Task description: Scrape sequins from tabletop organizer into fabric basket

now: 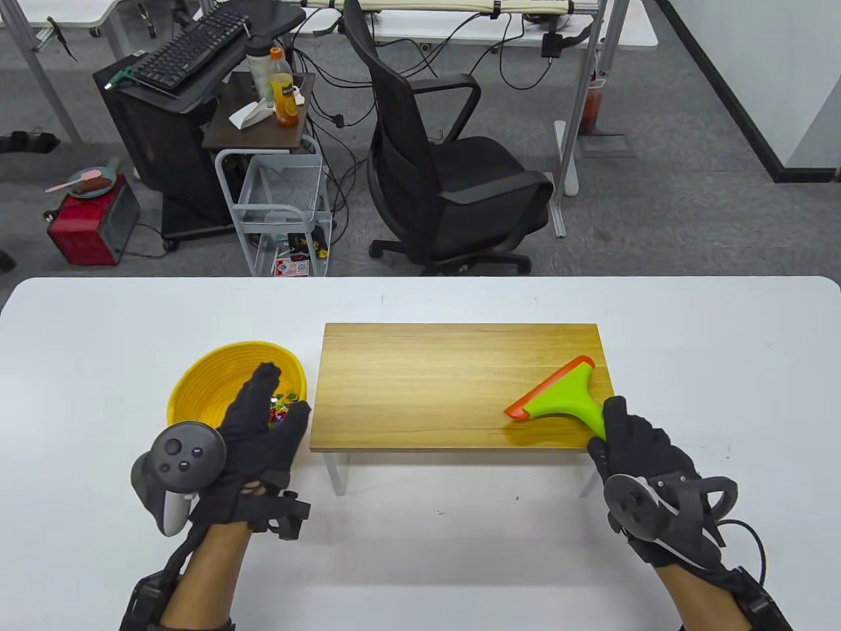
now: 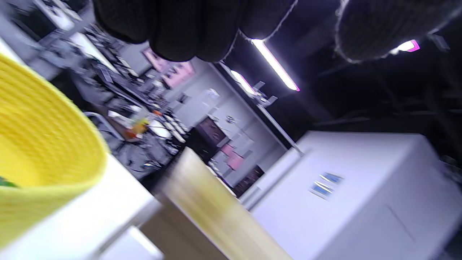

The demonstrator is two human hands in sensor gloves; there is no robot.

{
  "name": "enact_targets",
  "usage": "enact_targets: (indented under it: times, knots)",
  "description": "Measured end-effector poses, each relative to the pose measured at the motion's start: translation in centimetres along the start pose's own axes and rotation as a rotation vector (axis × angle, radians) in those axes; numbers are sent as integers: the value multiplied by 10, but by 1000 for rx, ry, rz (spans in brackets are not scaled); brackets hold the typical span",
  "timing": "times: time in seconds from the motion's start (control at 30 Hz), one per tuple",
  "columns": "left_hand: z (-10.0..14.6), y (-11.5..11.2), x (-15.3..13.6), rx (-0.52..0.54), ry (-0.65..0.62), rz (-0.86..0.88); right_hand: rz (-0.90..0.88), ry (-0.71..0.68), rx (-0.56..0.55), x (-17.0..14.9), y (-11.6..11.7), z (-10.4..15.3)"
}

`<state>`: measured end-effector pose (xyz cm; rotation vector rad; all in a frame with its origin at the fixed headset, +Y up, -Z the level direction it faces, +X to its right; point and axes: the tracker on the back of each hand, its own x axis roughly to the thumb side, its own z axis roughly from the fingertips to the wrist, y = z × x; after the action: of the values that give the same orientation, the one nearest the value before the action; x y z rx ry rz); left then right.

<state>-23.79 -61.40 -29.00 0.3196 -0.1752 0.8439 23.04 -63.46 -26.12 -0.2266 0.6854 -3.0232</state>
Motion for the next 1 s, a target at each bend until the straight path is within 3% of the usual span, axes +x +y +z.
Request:
enact_targets:
  times: [0.2, 0.37, 0.63, 1.0]
  knots:
    - [11, -34, 30, -125, -289, 25, 1, -4, 3, 2, 1, 1]
    - [27, -67, 49, -212, -480, -100, -2, -1, 2, 3, 2, 2]
    - [39, -119, 63, -301, -572, -207, -14, 0, -1, 5, 2, 5]
    - [45, -128, 61, -294, -605, -245, -38, 134, -15, -27, -10, -1]
